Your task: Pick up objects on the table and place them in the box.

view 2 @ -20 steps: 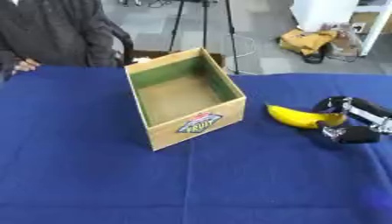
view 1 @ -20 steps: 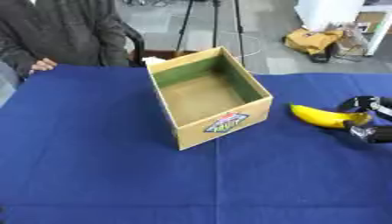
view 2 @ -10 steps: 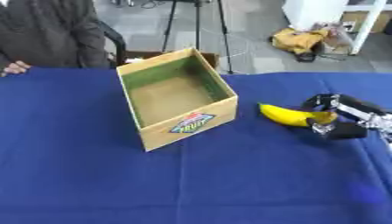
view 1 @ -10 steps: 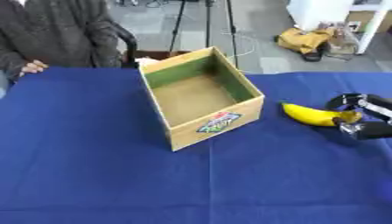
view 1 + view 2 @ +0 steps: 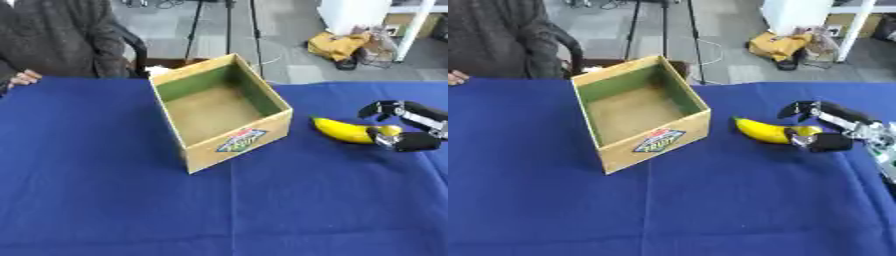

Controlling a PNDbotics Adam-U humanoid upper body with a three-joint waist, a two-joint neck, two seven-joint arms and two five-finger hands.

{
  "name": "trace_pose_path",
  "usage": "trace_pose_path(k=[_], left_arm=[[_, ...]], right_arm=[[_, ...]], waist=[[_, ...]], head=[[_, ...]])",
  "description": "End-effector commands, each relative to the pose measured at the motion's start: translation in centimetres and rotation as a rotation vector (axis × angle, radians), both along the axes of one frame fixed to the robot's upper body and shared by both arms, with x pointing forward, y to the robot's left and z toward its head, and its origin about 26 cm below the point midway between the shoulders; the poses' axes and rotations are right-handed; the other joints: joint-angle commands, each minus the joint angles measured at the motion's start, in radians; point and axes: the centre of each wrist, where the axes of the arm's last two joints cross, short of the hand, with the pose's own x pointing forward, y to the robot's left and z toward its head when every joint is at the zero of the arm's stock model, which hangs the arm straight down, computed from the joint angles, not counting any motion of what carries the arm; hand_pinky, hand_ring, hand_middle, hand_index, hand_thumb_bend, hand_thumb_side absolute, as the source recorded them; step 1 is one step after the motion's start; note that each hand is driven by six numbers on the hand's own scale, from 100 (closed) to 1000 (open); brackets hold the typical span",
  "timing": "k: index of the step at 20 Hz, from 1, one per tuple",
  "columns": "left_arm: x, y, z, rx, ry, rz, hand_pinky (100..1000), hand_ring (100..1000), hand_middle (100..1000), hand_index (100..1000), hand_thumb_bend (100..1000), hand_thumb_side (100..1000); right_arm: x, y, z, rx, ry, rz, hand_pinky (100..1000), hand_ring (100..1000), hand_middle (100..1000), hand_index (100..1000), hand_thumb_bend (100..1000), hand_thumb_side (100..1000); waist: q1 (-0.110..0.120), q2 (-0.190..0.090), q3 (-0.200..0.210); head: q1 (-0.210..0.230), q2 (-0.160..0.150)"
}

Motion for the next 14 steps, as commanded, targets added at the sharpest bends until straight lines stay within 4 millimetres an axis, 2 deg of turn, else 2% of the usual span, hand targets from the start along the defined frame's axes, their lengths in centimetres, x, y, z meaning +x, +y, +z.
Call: trace_pose_path(k=[1, 4, 5, 14], left_arm=[[-0.1, 0.2, 0.7, 0.015, -0.025, 0.000, 547, 622, 521, 710, 247, 1000], [-0.1, 0.2, 0.6, 0.014, -0.025, -0.001, 547, 622, 521, 710, 247, 1000], [-0.1, 0.2, 0.6, 0.014, -0.025, -0.001, 547, 622, 521, 710, 245, 1000], [-0.1, 0.1, 0.5, 0.015, -0.026, -0.005, 548, 623, 521, 710, 243, 1000]], right_arm=[[-0.2, -0.1, 2.2, -0.066, -0.032, -0.010, 810, 897, 866, 876, 100, 631], [0.0, 0.1, 1.9, -0.095, -0.033, -0.024, 813, 902, 872, 883, 100, 623], [0.0, 0.1, 1.9, -0.105, -0.033, -0.028, 818, 901, 875, 889, 100, 583], [0.3, 0.2, 0.8, -0.198, -0.013, -0.073, 821, 878, 860, 891, 100, 611]], waist=[[0.001, -0.015, 0.002], [0.003, -0.013, 0.003], [0.004, -0.012, 0.003], [0.013, -0.005, 0.001]], head=[[-0.005, -0.011], [-0.007, -0.012], [-0.007, -0.013], [-0.007, -0.013]])
